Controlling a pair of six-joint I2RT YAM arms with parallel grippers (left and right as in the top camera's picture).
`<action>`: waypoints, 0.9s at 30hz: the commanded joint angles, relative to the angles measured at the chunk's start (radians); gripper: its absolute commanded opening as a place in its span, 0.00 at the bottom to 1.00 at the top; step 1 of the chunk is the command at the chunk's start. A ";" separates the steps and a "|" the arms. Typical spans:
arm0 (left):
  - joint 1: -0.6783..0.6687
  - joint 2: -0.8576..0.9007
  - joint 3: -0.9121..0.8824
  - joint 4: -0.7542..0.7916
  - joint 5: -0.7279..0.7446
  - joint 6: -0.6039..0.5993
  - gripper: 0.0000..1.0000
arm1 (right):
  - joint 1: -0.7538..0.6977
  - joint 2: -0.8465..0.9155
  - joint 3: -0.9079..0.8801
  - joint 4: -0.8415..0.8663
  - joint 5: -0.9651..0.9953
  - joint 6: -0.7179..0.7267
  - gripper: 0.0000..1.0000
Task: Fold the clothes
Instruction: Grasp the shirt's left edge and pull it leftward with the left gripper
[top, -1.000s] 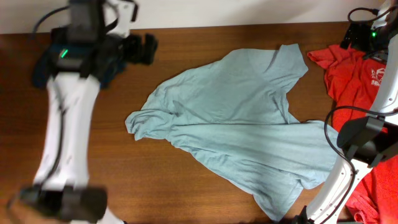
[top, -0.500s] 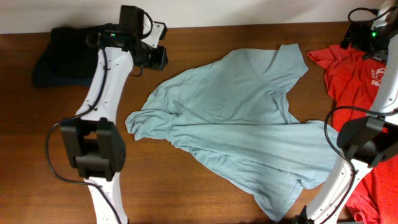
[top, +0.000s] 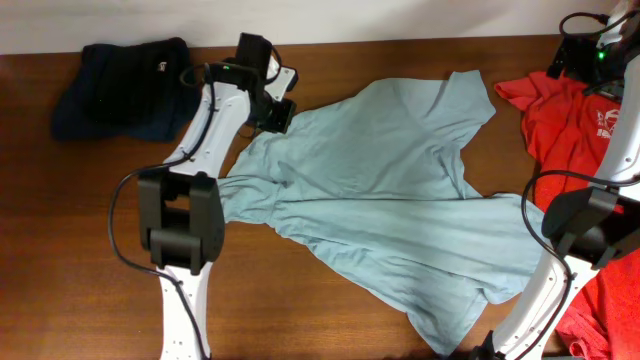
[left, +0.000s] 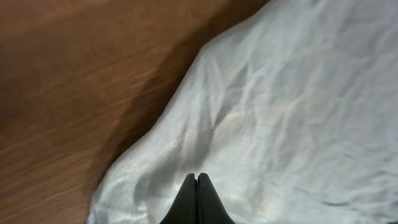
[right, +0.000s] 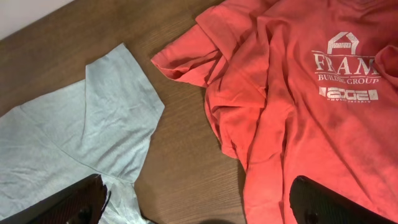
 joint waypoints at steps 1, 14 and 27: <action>-0.001 0.051 0.021 0.004 -0.037 0.009 0.00 | 0.005 -0.010 0.006 0.000 0.002 0.008 0.99; -0.001 0.098 0.020 0.038 -0.122 0.009 0.01 | 0.005 -0.010 0.006 0.000 0.002 0.008 0.99; 0.000 0.162 0.017 0.029 -0.290 0.008 0.01 | 0.005 -0.010 0.006 0.000 0.002 0.008 0.99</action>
